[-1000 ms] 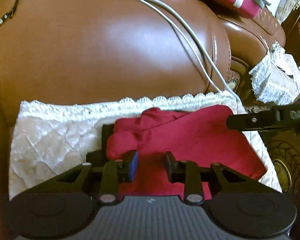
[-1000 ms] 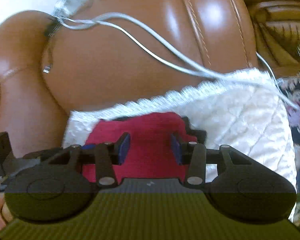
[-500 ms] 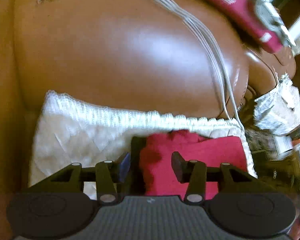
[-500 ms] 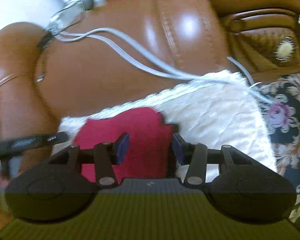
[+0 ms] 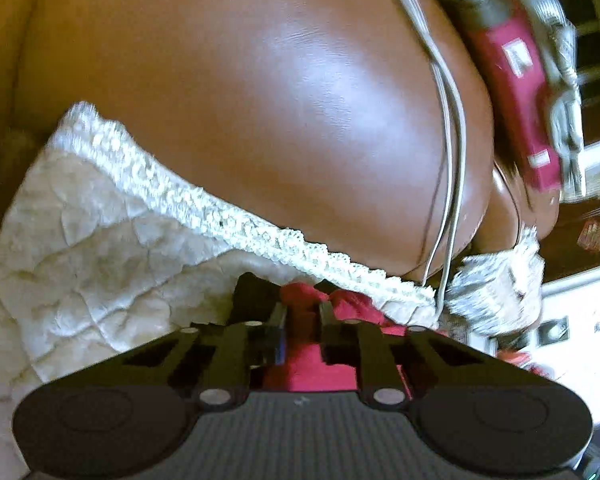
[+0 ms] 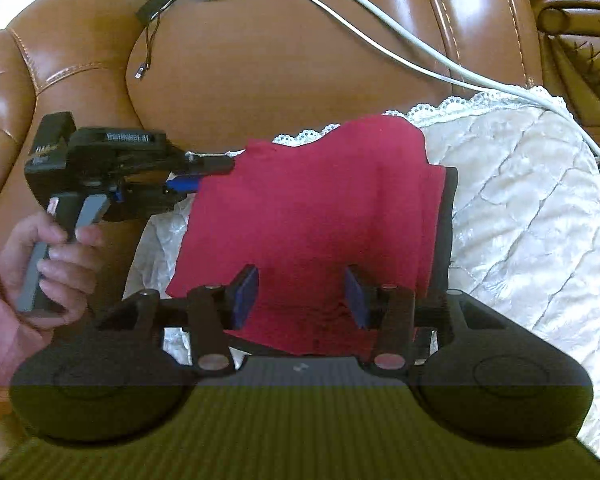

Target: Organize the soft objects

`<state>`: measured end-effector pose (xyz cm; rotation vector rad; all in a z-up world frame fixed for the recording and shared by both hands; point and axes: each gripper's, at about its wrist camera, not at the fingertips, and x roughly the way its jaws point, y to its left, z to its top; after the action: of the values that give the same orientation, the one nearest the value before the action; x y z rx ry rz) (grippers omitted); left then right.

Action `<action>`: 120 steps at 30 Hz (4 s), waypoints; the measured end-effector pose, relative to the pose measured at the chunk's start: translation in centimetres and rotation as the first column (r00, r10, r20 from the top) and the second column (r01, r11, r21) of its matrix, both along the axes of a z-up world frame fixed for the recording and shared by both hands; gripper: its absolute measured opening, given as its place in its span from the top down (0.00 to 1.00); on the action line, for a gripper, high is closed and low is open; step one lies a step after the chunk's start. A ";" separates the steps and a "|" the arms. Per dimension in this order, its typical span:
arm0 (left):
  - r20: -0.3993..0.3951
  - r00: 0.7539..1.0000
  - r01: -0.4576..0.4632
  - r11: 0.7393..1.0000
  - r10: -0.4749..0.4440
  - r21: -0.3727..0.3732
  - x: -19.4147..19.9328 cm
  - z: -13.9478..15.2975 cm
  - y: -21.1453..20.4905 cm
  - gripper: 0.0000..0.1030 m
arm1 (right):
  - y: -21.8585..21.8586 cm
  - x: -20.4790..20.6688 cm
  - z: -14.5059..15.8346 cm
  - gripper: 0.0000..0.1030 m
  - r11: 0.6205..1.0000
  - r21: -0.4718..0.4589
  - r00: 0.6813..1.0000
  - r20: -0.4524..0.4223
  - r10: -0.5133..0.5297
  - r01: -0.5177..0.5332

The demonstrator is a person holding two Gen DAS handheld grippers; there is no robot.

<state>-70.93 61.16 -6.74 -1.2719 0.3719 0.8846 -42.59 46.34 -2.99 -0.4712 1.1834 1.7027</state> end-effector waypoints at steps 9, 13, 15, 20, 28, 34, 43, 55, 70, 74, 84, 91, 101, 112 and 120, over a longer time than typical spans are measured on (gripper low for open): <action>-0.456 0.887 0.129 0.912 0.070 0.389 3.3 4.5 -6.4 1.00 | -0.5 -0.6 0.2 0.47 1.000 0.010 1.000 0.020 0.012 -0.012; -0.494 0.862 0.068 0.937 0.119 0.344 2.2 3.4 -5.8 1.00 | -0.2 -1.1 0.6 0.47 1.000 -0.013 0.999 0.038 0.006 -0.005; -0.462 0.881 0.067 0.939 0.103 0.337 1.9 4.1 -5.9 1.00 | 0.0 -1.2 0.5 0.47 1.000 -0.020 0.999 0.050 0.010 -0.009; -0.424 0.903 0.210 0.931 -0.068 0.297 4.9 6.3 -7.2 0.92 | -0.3 -0.4 0.9 0.47 1.000 -0.019 1.000 -0.002 -0.024 0.024; -0.482 0.864 0.266 0.945 -0.146 0.191 6.3 3.0 -8.9 0.90 | -1.2 1.2 1.4 0.47 0.998 0.023 0.997 0.052 -0.064 0.063; -0.481 0.862 0.282 0.941 -0.161 0.190 6.1 3.8 -10.4 0.83 | -2.1 1.9 1.8 0.47 0.997 0.039 0.997 0.022 -0.073 0.072; -0.464 0.874 0.259 0.947 -0.147 0.189 5.7 4.6 -12.0 0.73 | -3.7 4.6 1.6 0.47 0.980 0.032 0.980 0.020 -0.197 0.196; -0.600 0.774 0.356 0.922 -0.201 0.150 6.7 4.1 -14.8 0.48 | -6.4 9.5 -1.2 0.47 0.932 -0.101 0.894 -0.263 -0.363 0.349; -0.583 0.798 0.305 0.937 -0.155 0.168 5.5 3.0 -14.3 0.76 | -5.8 7.2 -2.0 0.47 0.933 -0.155 0.907 -0.228 -0.355 0.326; -0.578 0.803 0.295 0.939 -0.144 0.175 5.5 3.0 -14.4 0.79 | -5.9 5.9 -1.6 0.48 0.950 -0.103 0.948 -0.095 -0.304 0.294; -0.605 0.787 0.281 0.943 -0.121 0.177 4.4 2.6 -14.4 0.88 | -4.7 3.8 -2.8 0.74 0.962 -0.111 0.968 0.002 -0.251 0.249; -0.610 0.785 0.281 0.941 -0.111 0.190 4.1 2.0 -14.3 0.88 | -4.9 4.2 -3.4 0.75 0.956 -0.130 0.963 -0.021 -0.267 0.262; -0.579 0.801 0.312 0.932 -0.154 0.183 3.7 2.9 -14.9 0.86 | -5.3 4.6 -3.2 0.71 0.955 -0.134 0.961 -0.048 -0.273 0.264; -0.514 0.848 0.327 0.892 -0.132 0.310 5.1 6.8 -13.5 0.67 | -4.1 7.2 2.4 0.71 0.951 0.006 0.946 -0.099 -0.307 0.310; -0.574 0.803 0.311 0.934 -0.161 0.173 6.1 3.2 -10.9 0.66 | -1.4 2.9 2.3 0.71 0.989 0.030 0.985 -0.099 -0.143 0.147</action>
<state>-64.85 50.27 -3.53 -0.6820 0.8313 1.0374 -39.70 44.95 -0.71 -0.2755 1.2233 1.6338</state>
